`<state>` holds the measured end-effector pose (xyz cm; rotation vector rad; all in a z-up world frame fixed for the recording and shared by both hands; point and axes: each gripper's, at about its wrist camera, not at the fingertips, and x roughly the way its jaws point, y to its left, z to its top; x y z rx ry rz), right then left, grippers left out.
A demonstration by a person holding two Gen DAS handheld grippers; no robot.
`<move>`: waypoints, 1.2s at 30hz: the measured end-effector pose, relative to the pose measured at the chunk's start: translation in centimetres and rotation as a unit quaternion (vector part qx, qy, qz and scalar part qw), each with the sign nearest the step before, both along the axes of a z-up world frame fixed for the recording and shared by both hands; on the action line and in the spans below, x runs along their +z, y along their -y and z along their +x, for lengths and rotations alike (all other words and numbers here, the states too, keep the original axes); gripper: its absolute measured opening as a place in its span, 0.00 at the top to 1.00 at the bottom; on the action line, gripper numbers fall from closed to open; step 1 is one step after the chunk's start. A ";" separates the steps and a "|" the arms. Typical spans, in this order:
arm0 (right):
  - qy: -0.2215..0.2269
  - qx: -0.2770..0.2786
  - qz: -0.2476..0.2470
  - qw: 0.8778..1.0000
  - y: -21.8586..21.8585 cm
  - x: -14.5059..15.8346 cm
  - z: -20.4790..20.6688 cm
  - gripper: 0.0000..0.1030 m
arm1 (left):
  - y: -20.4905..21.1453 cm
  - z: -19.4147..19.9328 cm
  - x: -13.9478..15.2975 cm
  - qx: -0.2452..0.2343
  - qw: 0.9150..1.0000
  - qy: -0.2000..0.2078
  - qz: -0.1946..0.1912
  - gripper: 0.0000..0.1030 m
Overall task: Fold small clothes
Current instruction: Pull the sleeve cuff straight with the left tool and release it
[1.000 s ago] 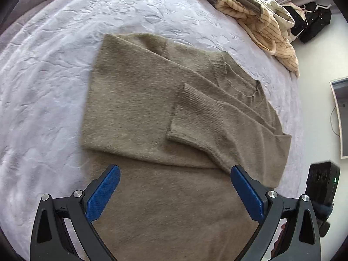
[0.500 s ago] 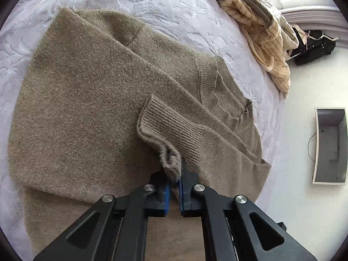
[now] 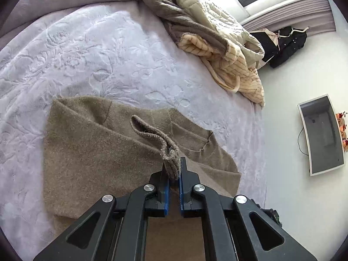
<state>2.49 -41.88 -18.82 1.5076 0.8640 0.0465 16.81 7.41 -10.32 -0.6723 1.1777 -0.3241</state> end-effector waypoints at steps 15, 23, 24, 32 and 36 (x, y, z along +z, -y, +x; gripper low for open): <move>-0.100 0.159 -0.133 0.973 -0.8 -0.7 0.8 0.91 | -0.4 -2.7 -7.6 -0.012 0.994 -0.078 0.070 0.93; -0.078 0.175 -0.186 0.964 0.6 1.8 1.9 0.34 | -0.8 -3.0 -8.1 -0.007 0.995 -0.079 0.059 0.93; -0.087 0.184 -0.170 0.964 0.4 0.8 2.6 0.35 | -0.7 -3.0 -8.0 -0.008 0.995 -0.079 0.063 0.93; -0.106 0.290 -0.296 0.904 -2.5 1.8 4.9 0.85 | 0.6 -3.8 -6.0 -0.028 0.994 -0.050 0.088 0.93; -0.132 0.301 -0.293 0.898 -2.5 -0.6 5.6 0.85 | -0.2 -4.6 -8.5 -0.025 0.994 -0.065 0.084 0.92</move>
